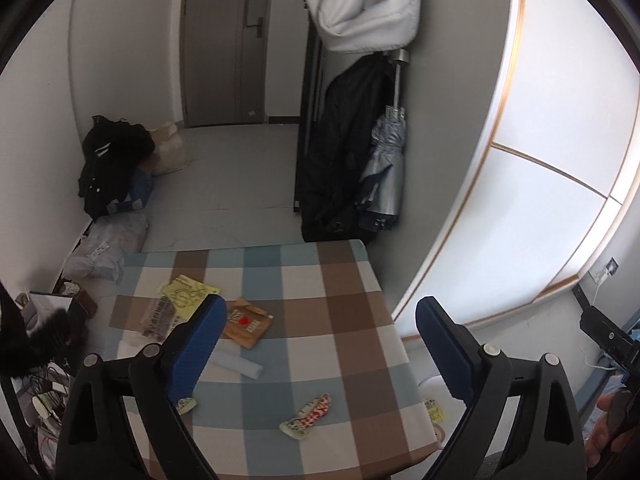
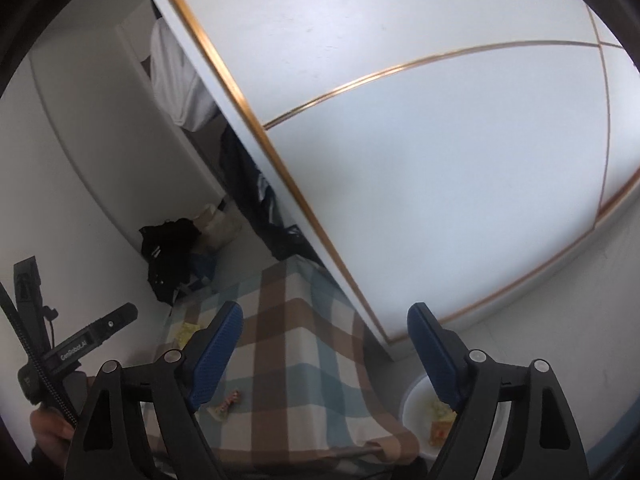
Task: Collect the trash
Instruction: 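Move both open grippers back over the table, then grasp the red-white snack wrapper with the right gripper while the left gripper grasps another wrapper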
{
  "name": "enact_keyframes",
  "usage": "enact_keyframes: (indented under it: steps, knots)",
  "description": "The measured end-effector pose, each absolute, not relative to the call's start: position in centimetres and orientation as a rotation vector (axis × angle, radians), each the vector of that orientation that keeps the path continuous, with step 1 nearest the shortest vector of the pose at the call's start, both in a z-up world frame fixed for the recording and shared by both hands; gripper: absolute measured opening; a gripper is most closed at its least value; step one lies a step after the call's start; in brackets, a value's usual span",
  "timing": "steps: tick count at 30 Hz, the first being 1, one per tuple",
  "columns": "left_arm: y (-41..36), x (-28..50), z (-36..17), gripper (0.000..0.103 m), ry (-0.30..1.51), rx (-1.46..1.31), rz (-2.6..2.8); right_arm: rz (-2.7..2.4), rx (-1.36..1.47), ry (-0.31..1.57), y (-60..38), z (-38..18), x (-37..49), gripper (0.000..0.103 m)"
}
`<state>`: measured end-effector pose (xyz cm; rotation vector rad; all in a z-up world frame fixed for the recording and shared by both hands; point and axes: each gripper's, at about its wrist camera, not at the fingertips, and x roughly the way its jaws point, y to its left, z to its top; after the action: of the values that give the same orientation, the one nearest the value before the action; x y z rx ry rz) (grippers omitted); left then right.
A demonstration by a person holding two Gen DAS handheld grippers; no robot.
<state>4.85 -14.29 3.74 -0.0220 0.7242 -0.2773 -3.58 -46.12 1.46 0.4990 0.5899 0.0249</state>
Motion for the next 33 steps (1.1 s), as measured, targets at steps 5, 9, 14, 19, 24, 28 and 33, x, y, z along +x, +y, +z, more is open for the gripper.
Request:
enact_keyframes:
  steps: [5, 9, 14, 19, 24, 28, 33]
  knots:
    - [-10.1, 4.7, 4.2, 0.099, 0.692, -0.037, -0.19, 0.115, 0.413, 0.577, -39.7, 3.2, -2.3, 0.089]
    - [-7.1, 4.5, 4.1, 0.1, 0.676, -0.049, -0.139, 0.181, 0.346, 0.584, -35.0, 3.6, -1.2, 0.089]
    - [-3.2, 5.2, 3.0, 0.1, 0.679, -0.093, -0.096, 0.244, 0.29, 0.616, -29.9, 2.3, 0.6, 0.09]
    - [0.3, 6.5, 0.1, 0.1, 0.745, -0.143, -0.111, 0.28, 0.228, 0.664, -26.5, -0.3, 1.5, 0.089]
    - [3.6, 7.2, -2.8, 0.099, 0.8, -0.225, -0.11, 0.282, 0.156, 0.742, -23.6, -3.3, 2.4, 0.089]
    - [5.1, 7.8, -3.9, 0.099, 0.844, -0.262, -0.101, 0.28, 0.118, 0.809, -22.2, -6.0, 2.9, 0.089]
    - [6.3, 8.5, -4.4, 0.099, 0.873, -0.322, -0.105, 0.267, 0.114, 0.875, -21.6, -8.5, 3.2, 0.089]
